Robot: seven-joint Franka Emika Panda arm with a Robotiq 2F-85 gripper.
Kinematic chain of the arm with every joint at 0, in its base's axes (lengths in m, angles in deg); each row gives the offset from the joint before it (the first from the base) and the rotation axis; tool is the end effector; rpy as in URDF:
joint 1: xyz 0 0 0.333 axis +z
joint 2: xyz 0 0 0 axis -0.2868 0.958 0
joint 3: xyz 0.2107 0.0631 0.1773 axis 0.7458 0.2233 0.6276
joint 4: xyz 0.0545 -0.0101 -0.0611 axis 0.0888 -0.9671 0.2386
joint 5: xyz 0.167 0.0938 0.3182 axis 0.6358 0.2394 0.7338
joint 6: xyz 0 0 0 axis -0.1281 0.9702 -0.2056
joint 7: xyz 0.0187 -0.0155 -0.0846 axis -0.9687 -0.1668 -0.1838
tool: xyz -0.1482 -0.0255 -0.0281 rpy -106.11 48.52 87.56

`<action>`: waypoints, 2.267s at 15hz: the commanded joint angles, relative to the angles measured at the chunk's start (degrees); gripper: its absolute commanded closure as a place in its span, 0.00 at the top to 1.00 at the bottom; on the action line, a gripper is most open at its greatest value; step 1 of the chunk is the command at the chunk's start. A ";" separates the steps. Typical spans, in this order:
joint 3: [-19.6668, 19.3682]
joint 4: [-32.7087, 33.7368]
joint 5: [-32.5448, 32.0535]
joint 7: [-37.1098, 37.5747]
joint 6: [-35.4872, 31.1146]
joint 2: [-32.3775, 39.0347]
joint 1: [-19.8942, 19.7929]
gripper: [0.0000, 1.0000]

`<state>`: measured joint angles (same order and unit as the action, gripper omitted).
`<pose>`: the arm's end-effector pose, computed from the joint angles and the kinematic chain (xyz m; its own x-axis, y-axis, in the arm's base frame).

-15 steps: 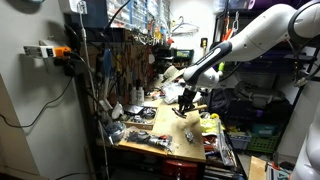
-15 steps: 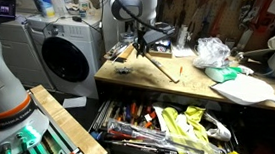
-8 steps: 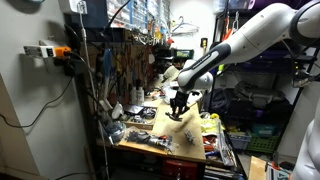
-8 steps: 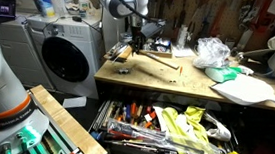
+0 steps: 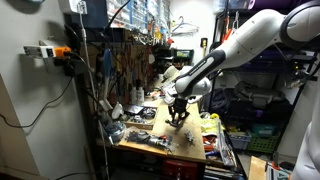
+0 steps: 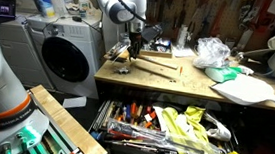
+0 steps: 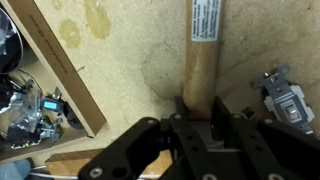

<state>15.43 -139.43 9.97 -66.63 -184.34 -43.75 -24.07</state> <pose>0.5244 -0.0887 0.2509 -0.1620 0.9850 0.0599 0.9706 0.1482 0.1895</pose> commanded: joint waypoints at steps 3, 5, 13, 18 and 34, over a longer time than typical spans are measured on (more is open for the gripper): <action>1.91 -0.15 1.70 -7.81 1.01 1.20 -0.78 0.08; 2.55 0.23 2.22 -10.17 1.63 1.59 -0.92 0.08; 2.75 2.83 0.96 -11.13 2.10 3.66 -0.40 0.08; 2.81 5.23 -0.98 -10.02 1.68 5.59 -0.11 0.08; -1.31 -5.15 -2.93 6.74 -0.01 -7.70 -1.60 1.00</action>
<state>15.98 -136.31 7.06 -65.07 -183.65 -42.48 -24.39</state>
